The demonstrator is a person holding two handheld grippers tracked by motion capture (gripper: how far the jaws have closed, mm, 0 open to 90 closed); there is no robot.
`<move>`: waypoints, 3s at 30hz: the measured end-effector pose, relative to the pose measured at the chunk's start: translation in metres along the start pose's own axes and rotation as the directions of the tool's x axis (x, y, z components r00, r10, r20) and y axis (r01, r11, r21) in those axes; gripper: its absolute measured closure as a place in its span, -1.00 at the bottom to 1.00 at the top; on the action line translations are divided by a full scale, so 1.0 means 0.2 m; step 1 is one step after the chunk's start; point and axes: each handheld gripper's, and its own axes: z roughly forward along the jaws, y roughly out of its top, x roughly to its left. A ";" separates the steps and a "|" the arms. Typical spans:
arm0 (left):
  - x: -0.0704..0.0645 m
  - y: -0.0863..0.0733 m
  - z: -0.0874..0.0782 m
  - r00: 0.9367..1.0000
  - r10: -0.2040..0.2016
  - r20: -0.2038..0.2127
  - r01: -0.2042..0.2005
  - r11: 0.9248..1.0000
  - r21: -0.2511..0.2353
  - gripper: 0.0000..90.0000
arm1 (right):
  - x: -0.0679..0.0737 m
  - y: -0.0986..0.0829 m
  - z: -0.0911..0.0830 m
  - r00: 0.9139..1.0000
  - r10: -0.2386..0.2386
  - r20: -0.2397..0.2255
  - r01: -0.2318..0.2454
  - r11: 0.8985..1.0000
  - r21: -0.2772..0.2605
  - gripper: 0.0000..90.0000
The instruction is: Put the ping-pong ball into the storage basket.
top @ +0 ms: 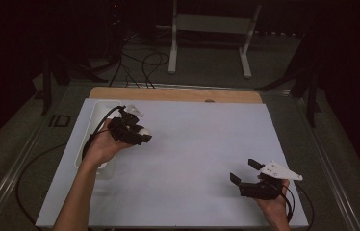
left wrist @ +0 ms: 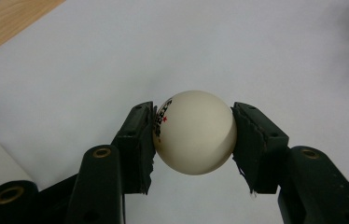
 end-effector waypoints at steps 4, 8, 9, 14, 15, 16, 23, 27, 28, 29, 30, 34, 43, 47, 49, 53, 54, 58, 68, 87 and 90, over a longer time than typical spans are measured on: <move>0.00 0.00 -0.01 1.000 -0.002 -0.005 0.002 1.000 0.002 0.14 | 0.00 0.00 0.00 1.000 0.000 -0.001 0.000 1.000 0.001 -0.82; 0.01 -0.01 -0.01 1.000 -0.002 -0.005 0.002 1.000 0.001 0.14 | 0.00 0.00 0.00 1.000 0.001 -0.001 -0.001 1.000 0.001 -0.82; 0.01 -0.01 -0.01 1.000 -0.002 -0.006 0.002 1.000 0.000 0.14 | 0.00 0.00 0.00 1.000 0.002 -0.001 -0.002 1.000 0.001 -0.82; 0.01 -0.01 -0.02 1.000 -0.007 -0.007 0.007 1.000 -0.001 0.14 | 0.00 0.00 0.00 1.000 0.000 0.000 0.000 1.000 -0.001 -0.82; 0.01 -0.01 -0.02 1.000 -0.006 -0.008 0.006 1.000 0.000 0.14 | 0.00 0.00 0.00 1.000 0.000 0.000 0.000 1.000 0.000 -0.82; 0.01 -0.01 -0.02 1.000 -0.005 -0.009 0.005 1.000 0.001 0.14 | 0.00 0.00 0.00 1.000 -0.001 -0.001 0.001 1.000 0.000 -0.82; 0.01 -0.01 -0.04 1.000 -0.009 -0.012 0.009 1.000 -0.002 0.14 | 0.00 0.00 0.00 1.000 0.001 -0.001 -0.001 1.000 0.000 -0.82; 0.02 -0.02 -0.04 1.000 -0.012 -0.016 0.012 1.000 -0.001 0.14 | 0.00 0.00 0.00 1.000 0.002 -0.001 -0.002 1.000 0.000 -0.82; 0.02 -0.02 -0.04 1.000 -0.014 -0.017 0.014 1.000 -0.002 0.14 | 0.00 0.00 0.00 1.000 0.002 -0.002 -0.002 1.000 0.000 -0.82; 0.02 -0.02 -0.05 1.000 -0.015 -0.018 0.015 1.000 -0.004 0.14 | 0.00 0.00 0.00 1.000 0.000 -0.002 0.000 1.000 -0.001 -0.82; 0.02 -0.02 -0.05 1.000 -0.014 -0.018 0.014 1.000 -0.004 0.14 | 0.00 0.00 0.00 1.000 -0.001 -0.001 0.001 1.000 0.000 -0.82; 0.02 -0.02 -0.06 1.000 -0.017 -0.022 0.017 1.000 -0.005 0.14 | 0.00 0.00 0.00 1.000 -0.001 0.000 0.001 1.000 0.000 -0.82; 0.03 -0.03 -0.07 0.999 -0.023 -0.032 0.023 1.000 -0.004 0.14 | 0.00 0.00 0.00 1.000 0.000 -0.001 0.000 1.000 0.003 -0.82; 0.03 -0.03 -0.08 0.999 -0.029 -0.033 0.028 1.000 -0.009 0.14 | 0.00 0.00 0.01 1.000 0.001 -0.002 -0.001 1.000 0.004 -0.82; 0.03 -0.03 -0.09 0.999 -0.028 -0.035 0.028 1.000 -0.008 0.14 | 0.00 0.00 0.01 1.000 0.001 -0.003 -0.001 1.000 0.005 -0.82; 0.04 -0.03 -0.09 0.999 -0.032 -0.036 0.032 0.999 -0.009 0.14 | 0.00 0.00 0.01 1.000 0.002 -0.004 -0.002 1.000 0.007 -0.82; 0.04 -0.04 -0.10 0.999 -0.032 -0.037 0.032 0.999 -0.007 0.14 | 0.00 0.00 0.01 1.000 0.002 -0.004 -0.002 1.000 0.007 -0.82; 0.04 -0.04 -0.11 0.999 -0.036 -0.041 0.036 0.999 -0.006 0.14 | 0.00 0.00 0.01 1.000 0.002 -0.004 -0.002 1.000 0.007 -0.82; 0.06 -0.07 -0.13 0.998 -0.046 -0.053 0.045 0.999 -0.008 0.14 | 0.00 0.00 0.00 1.000 0.000 -0.002 0.000 1.000 0.007 -0.82; 0.11 -0.12 -0.18 0.991 -0.089 -0.101 0.088 0.996 -0.015 0.14 | 0.01 0.00 0.01 1.000 -0.001 -0.003 0.001 1.000 0.005 -0.82; 0.11 -0.12 -0.19 0.989 -0.101 -0.109 0.099 0.995 -0.021 0.14 | 0.00 0.00 0.01 1.000 -0.001 -0.002 0.001 1.000 0.005 -0.82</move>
